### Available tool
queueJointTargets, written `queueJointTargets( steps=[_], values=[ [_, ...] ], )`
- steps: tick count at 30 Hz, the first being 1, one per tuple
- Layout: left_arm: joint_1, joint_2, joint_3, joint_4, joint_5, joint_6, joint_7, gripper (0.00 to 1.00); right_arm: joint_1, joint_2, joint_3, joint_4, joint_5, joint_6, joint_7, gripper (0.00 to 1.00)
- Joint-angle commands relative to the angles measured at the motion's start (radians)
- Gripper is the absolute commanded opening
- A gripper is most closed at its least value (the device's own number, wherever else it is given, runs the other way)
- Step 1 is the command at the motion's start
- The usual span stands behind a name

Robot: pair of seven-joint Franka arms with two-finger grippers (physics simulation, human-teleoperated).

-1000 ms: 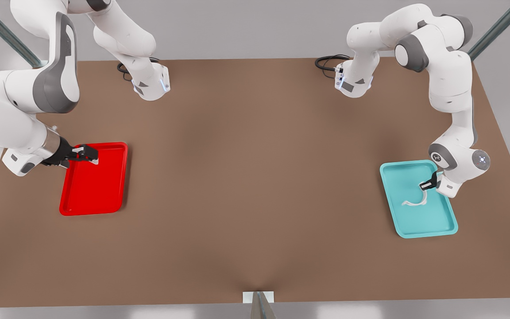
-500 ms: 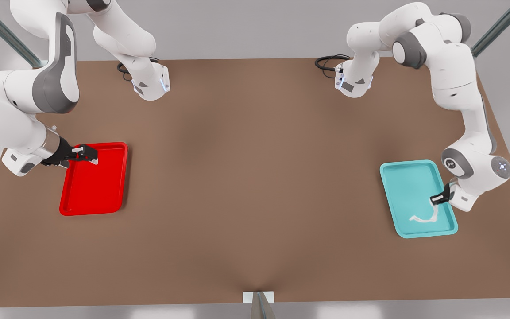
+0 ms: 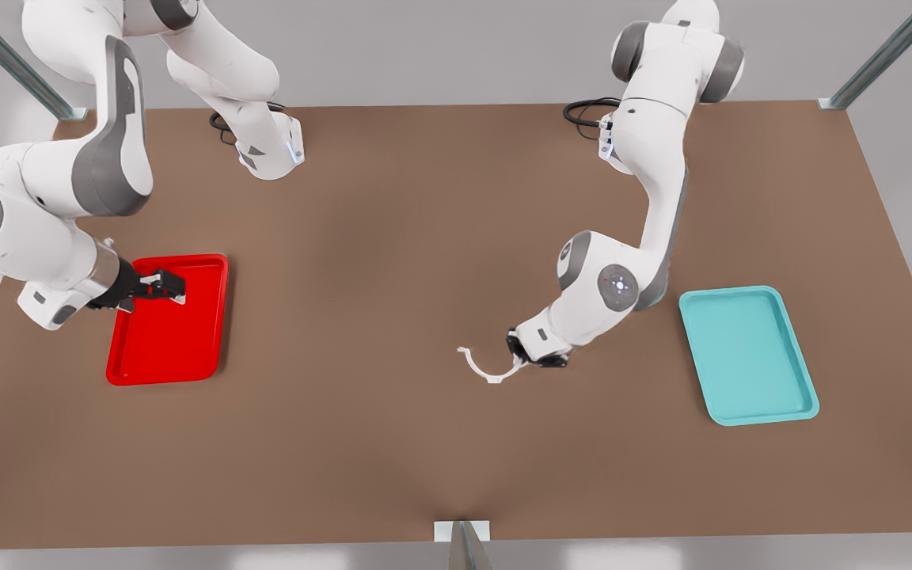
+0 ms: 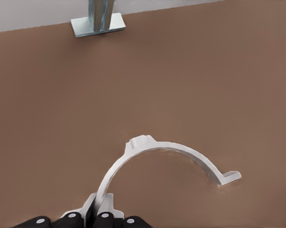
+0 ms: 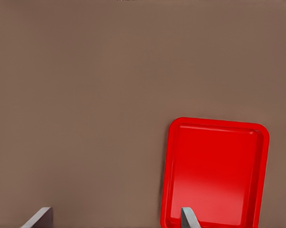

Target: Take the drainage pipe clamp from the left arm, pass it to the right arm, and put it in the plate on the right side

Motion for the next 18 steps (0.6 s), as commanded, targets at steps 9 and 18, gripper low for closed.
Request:
queueJointTargets(
  steps=[9, 18],
  values=[
    [-0.192, 0.08, -0.011, 0.093, -0.013, 0.237, -0.763, 0.21, 0.201, 0.191, 0.022, 0.158, 0.021, 0.05, 0.026, 1.0],
    [-0.237, 0.1, -0.024, 0.105, -0.014, 0.278, -0.818, 0.21, 0.311, 0.249, 0.047, 0.137, 0.073, 0.122, 0.032, 1.0]
  ],
)
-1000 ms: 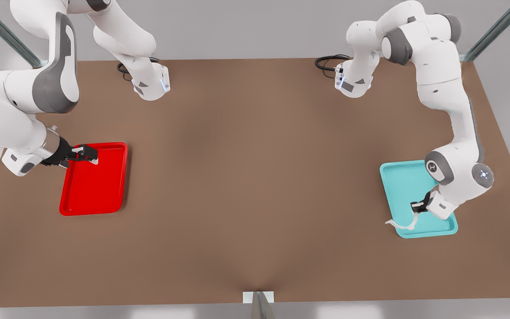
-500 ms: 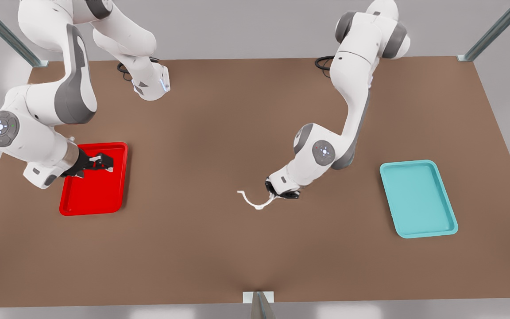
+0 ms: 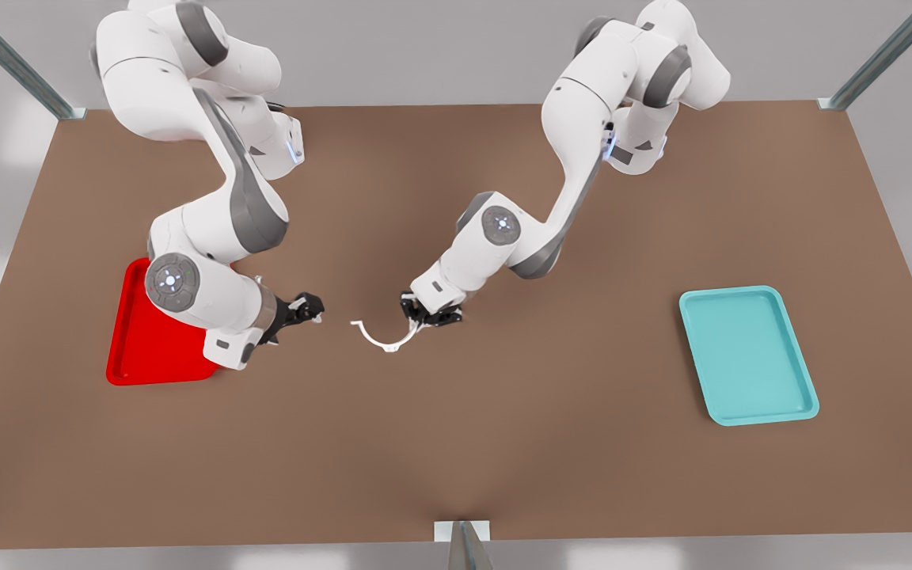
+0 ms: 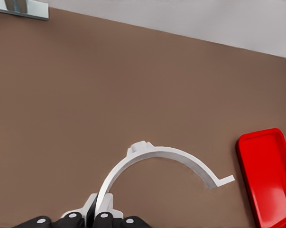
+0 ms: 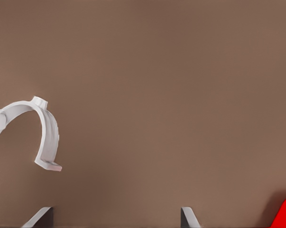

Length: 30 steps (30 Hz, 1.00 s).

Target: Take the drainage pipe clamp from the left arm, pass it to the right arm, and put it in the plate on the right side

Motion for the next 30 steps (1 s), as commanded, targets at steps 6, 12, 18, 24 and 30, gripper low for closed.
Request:
queueJointTargets(
  steps=[6, 12, 18, 24, 30],
  values=[
    [-0.021, 0.012, 0.0, 0.001, -0.005, 0.067, -0.357, 0.21, 0.048, 0.014, 0.041, -0.023, 0.014, 0.041, 0.024, 1.0],
    [-0.035, 0.012, 0.0, 0.005, -0.005, 0.068, -0.378, 0.21, 0.046, 0.09, 0.039, 0.002, 0.036, 0.145, 0.007, 1.0],
    [-0.035, 0.012, 0.0, 0.005, -0.005, 0.068, -0.38, 0.21, 0.069, 0.109, 0.038, -0.01, 0.039, 0.174, 0.005, 1.0],
    [-0.035, 0.012, 0.0, 0.005, -0.005, 0.068, -0.378, 0.21, 0.068, 0.129, 0.038, -0.037, 0.023, 0.226, -0.055, 1.0],
    [-0.035, 0.014, 0.0, 0.005, -0.005, 0.068, -0.38, 0.21, 0.033, 0.126, 0.038, -0.086, 0.022, 0.217, -0.105, 1.0]
  ],
)
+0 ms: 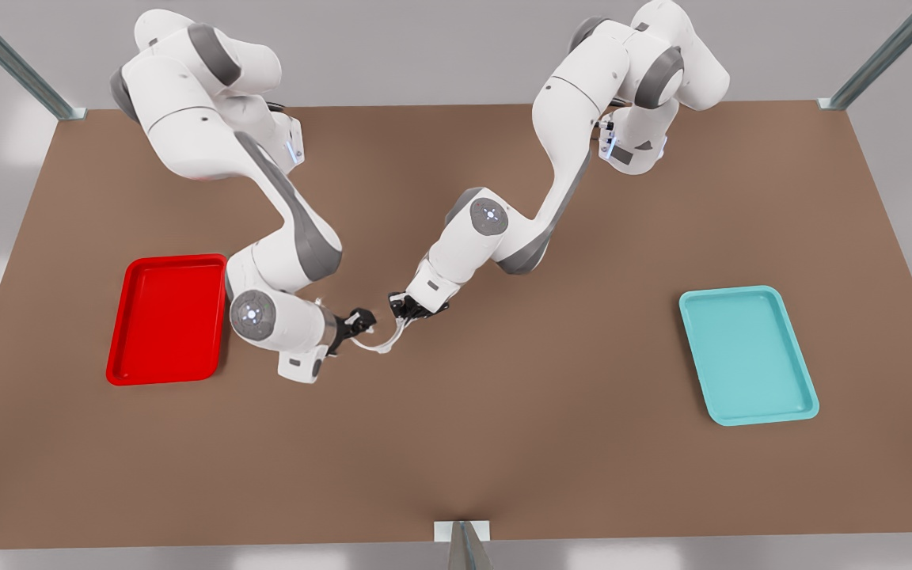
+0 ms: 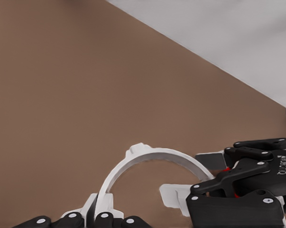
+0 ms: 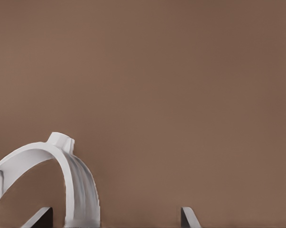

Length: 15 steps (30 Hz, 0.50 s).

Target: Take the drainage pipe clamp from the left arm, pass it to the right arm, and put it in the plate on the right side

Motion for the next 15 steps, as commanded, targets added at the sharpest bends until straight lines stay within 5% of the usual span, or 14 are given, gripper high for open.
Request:
queueJointTargets(
  steps=[1, 10, 11, 12, 15],
  values=[
    [0.0, -0.001, 0.0, 0.001, -0.004, 0.0, -0.061, 0.21, -0.012, -0.003, 0.001, -0.006, 0.0, 0.008, -0.08, 1.0],
    [-0.001, -0.003, 0.0, 0.001, -0.004, 0.002, -0.061, 0.21, -0.019, -0.006, 0.002, -0.043, -0.006, 0.019, -0.109, 1.0],
    [-0.001, -0.001, 0.0, 0.001, -0.004, 0.002, -0.061, 0.21, -0.019, -0.004, 0.002, -0.04, -0.007, 0.036, -0.109, 0.87],
    [-0.003, -0.003, 0.0, 0.001, -0.004, 0.002, -0.067, 0.21, -0.016, -0.004, 0.004, -0.04, -0.007, 0.048, -0.106, 0.55],
    [-0.014, -0.003, 0.0, 0.001, -0.004, 0.0, -0.075, 0.21, -0.006, -0.003, 0.004, -0.038, -0.006, 0.077, -0.101, 0.51]
  ],
)
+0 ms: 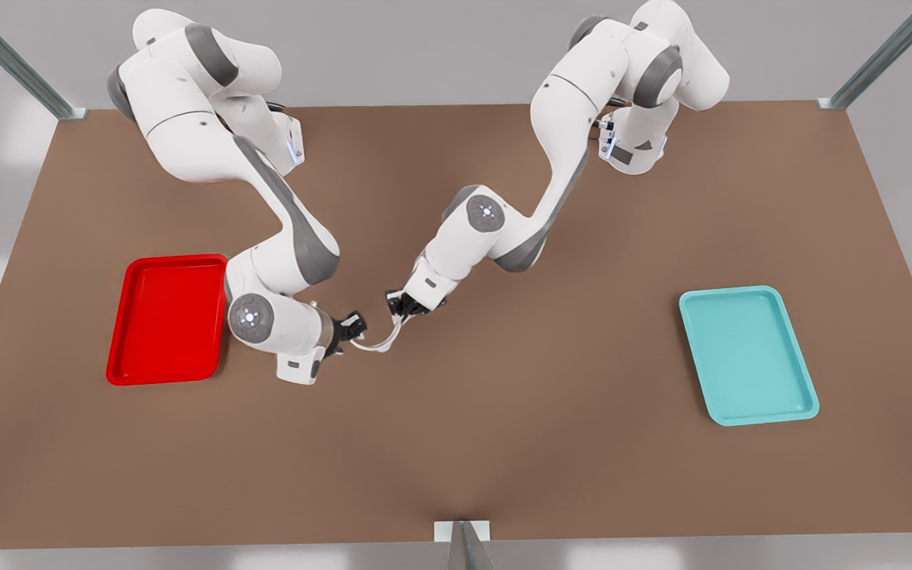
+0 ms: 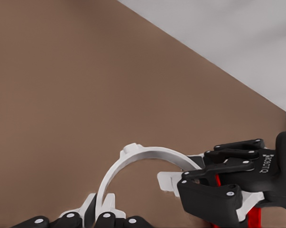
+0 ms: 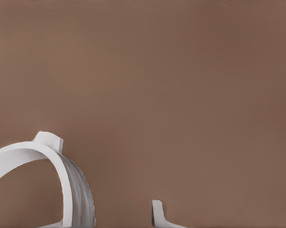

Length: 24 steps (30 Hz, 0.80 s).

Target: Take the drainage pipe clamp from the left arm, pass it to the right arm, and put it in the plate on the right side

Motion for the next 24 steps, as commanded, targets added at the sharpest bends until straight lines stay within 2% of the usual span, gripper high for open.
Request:
queueJointTargets(
  steps=[1, 2, 3, 4, 5, 6, 12, 17, 21, 24],
  values=[
    [-0.001, 0.0, 0.0, 0.001, -0.005, 0.0, -0.025, 0.21, 0.005, -0.001, 0.0, 0.001, 0.0, 0.049, -0.044, 0.44],
    [-0.001, 0.0, 0.001, 0.001, -0.005, 0.0, -0.025, 0.21, 0.008, -0.001, 0.0, 0.001, 0.002, 0.05, -0.044, 0.31],
    [-0.001, 0.0, 0.0, 0.001, -0.005, 0.002, -0.025, 0.21, 0.009, -0.001, 0.0, 0.001, 0.002, 0.052, -0.044, 0.28],
    [-0.001, -0.002, 0.0, 0.001, -0.003, 0.002, -0.018, 0.27, 0.009, -0.001, 0.0, 0.001, 0.004, 0.053, -0.044, 0.21],
    [-0.001, 0.0, 0.001, 0.001, -0.002, 0.0, -0.015, 0.69, 0.009, 0.001, 0.0, 0.001, 0.008, 0.067, -0.044, 0.21],
    [-0.003, -0.002, 0.001, 0.001, 0.021, 0.006, -0.02, 1.0, 0.009, 0.001, 0.0, 0.001, 0.008, 0.07, -0.044, 0.21],
    [-0.001, -0.014, 0.015, -0.001, 0.044, 0.003, -0.021, 1.0, 0.009, -0.001, 0.002, 0.004, 0.005, 0.075, -0.049, 0.21],
    [-0.001, -0.053, 0.113, -0.002, 0.079, -0.1, -0.012, 1.0, -0.027, -0.039, 0.0, -0.016, -0.007, 0.035, -0.054, 0.21],
    [0.173, -0.099, 0.118, -0.001, 0.037, -0.386, 0.256, 1.0, -0.17, -0.249, 0.0, -0.258, -0.035, 0.042, -0.051, 0.21],
    [0.421, -0.169, 0.133, -0.001, 0.052, -0.776, 0.716, 1.0, -0.323, -0.398, 0.0, -0.433, -0.035, 0.049, -0.078, 0.21]
  ],
)
